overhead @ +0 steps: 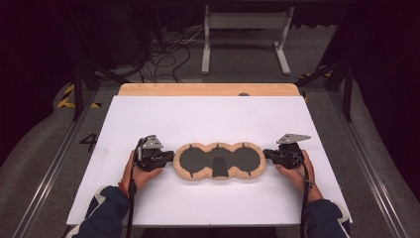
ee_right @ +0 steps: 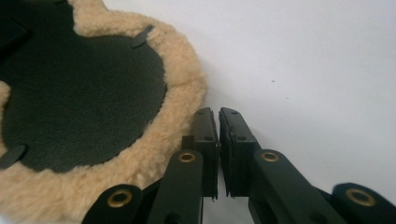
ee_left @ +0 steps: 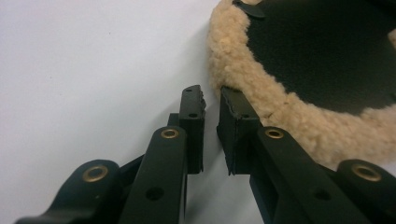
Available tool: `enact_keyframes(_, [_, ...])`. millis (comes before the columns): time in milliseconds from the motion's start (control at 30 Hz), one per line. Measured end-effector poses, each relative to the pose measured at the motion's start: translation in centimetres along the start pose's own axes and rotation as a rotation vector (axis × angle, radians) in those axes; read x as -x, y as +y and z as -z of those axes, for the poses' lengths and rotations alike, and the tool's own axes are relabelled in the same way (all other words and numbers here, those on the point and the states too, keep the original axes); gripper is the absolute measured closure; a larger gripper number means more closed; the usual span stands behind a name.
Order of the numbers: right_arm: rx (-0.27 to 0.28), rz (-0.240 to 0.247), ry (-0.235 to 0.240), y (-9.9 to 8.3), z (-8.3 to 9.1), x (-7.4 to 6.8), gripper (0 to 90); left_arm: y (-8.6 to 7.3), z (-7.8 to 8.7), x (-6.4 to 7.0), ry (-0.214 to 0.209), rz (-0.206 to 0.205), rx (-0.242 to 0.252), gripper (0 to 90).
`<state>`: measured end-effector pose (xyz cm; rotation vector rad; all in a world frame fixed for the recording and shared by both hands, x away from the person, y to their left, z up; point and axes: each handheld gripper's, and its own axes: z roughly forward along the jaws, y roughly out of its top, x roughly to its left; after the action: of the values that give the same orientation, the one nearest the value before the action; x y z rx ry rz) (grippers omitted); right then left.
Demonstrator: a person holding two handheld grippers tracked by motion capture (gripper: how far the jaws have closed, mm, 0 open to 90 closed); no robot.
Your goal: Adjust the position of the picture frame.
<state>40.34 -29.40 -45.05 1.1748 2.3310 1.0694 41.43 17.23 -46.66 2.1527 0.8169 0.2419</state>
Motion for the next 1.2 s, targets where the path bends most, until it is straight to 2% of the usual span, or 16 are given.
enact_keyframes(67, [0.009, 0.0, -0.001, -0.1, 0.2, 0.0, 86.0, -0.2, 0.3, 0.0, -0.019, 0.0, 0.007, 80.1])
enact_keyframes(133, [0.014, 0.01, -0.016, -0.4, 1.2, -0.1, 85.2, -0.5, 0.8, 0.1, -0.032, -0.032, 0.013, 81.3])
enact_keyframes(167, [0.02, 0.001, -0.008, -0.6, 1.5, -0.2, 84.9, -0.7, 1.1, 0.2, -0.047, -0.024, 0.016, 81.5])
enact_keyframes(233, [0.025, -0.017, 0.012, -1.0, 2.2, -0.4, 84.8, -0.9, 1.6, 0.4, -0.058, -0.058, 0.012, 81.9])
enact_keyframes(300, [0.032, -0.031, 0.033, -1.5, 2.8, -0.9, 84.9, -1.1, 2.0, 0.9, -0.078, -0.073, 0.022, 82.0])
enact_keyframes(333, [0.033, -0.027, 0.04, -1.7, 3.1, -1.4, 85.0, -1.2, 2.1, 1.2, -0.078, -0.094, 0.014, 82.1])
enact_keyframes(400, [0.025, -0.016, 0.042, -1.9, 3.4, -2.0, 84.9, -1.3, 2.1, 1.5, -0.087, -0.093, 0.013, 82.1])
enact_keyframes(433, [0.022, -0.009, 0.044, -2.0, 3.5, -2.5, 84.9, -1.4, 2.1, 1.9, -0.091, -0.113, 0.001, 82.1])
enact_keyframes(600, [-0.017, 0.005, 0.077, -3.1, 3.5, -4.7, 84.9, -1.2, 1.9, 2.6, -0.096, -0.109, 0.003, 84.7])
enact_keyframes(633, [-0.028, 0.005, 0.076, -3.2, 3.3, -4.9, 85.0, -1.2, 1.9, 2.5, -0.102, -0.09, 0.01, 85.0])
enact_keyframes(700, [-0.051, 0.023, 0.059, -3.2, 2.8, -5.4, 85.6, -1.3, 1.9, 2.4, -0.113, -0.086, 0.013, 85.1])
enact_keyframes(767, [-0.048, 0.014, 0.045, -3.1, 2.8, -5.4, 85.0, -1.2, 1.8, 2.5, -0.109, -0.087, 0.015, 85.1])
enact_keyframes(867, [-0.038, -0.014, 0.062, -3.3, 2.8, -5.0, 85.1, -0.8, 1.7, 2.5, -0.111, -0.102, 0.028, 85.4])
enact_keyframes(1000, [-0.038, -0.005, 0.051, -3.2, 2.9, -5.1, 84.1, -0.8, 1.9, 2.7, -0.084, -0.117, 0.02, 81.0])
enact_keyframes(1100, [-0.023, 0.006, 0.046, -3.0, 3.5, -5.5, 83.3, -1.2, 3.1, 2.9, -0.052, -0.149, 0.041, 78.4])
enact_keyframes(1200, [0.008, 0.027, 0.061, -3.0, 4.3, -6.1, 81.8, -2.1, 4.6, 2.8, -0.037, -0.152, 0.088, 75.1])
